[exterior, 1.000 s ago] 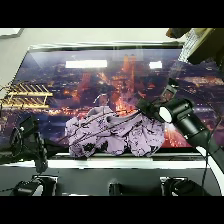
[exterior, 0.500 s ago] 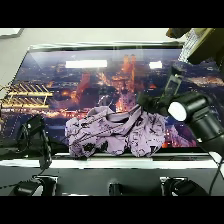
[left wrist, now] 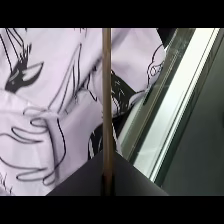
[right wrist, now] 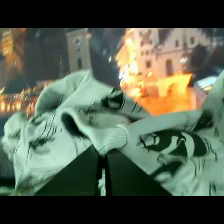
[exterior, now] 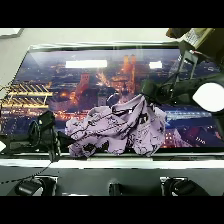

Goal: Fold the clothes and pants, and hang the long-sleeved shirts on hangers.

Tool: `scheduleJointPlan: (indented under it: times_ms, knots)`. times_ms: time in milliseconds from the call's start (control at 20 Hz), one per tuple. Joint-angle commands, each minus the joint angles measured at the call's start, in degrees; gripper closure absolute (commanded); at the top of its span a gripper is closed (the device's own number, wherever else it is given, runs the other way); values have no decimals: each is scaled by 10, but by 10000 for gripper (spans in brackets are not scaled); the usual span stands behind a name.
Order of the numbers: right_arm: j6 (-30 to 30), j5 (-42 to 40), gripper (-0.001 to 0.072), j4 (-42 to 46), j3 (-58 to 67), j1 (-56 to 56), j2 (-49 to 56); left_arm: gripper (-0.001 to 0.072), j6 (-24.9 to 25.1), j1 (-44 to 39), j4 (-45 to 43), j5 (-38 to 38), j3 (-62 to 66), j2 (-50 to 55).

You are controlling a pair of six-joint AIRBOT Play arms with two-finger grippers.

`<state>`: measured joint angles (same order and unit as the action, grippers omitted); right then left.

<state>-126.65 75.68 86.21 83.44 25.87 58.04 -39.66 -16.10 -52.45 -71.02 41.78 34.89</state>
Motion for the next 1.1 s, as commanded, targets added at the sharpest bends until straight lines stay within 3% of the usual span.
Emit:
scheduleJointPlan:
  times_ms: [0,450,700,1050]
  knots:
    - [21,60,676,-33,22,0,0,690,22,-30,0,37,0,14]
    - [36,71,676,-47,22,0,0,689,23,-106,30,151,0,86]
    - [44,108,676,35,22,0,0,688,24,-137,34,152,0,115]
    - [54,99,676,-49,22,0,-1,687,24,-155,66,217,0,144]
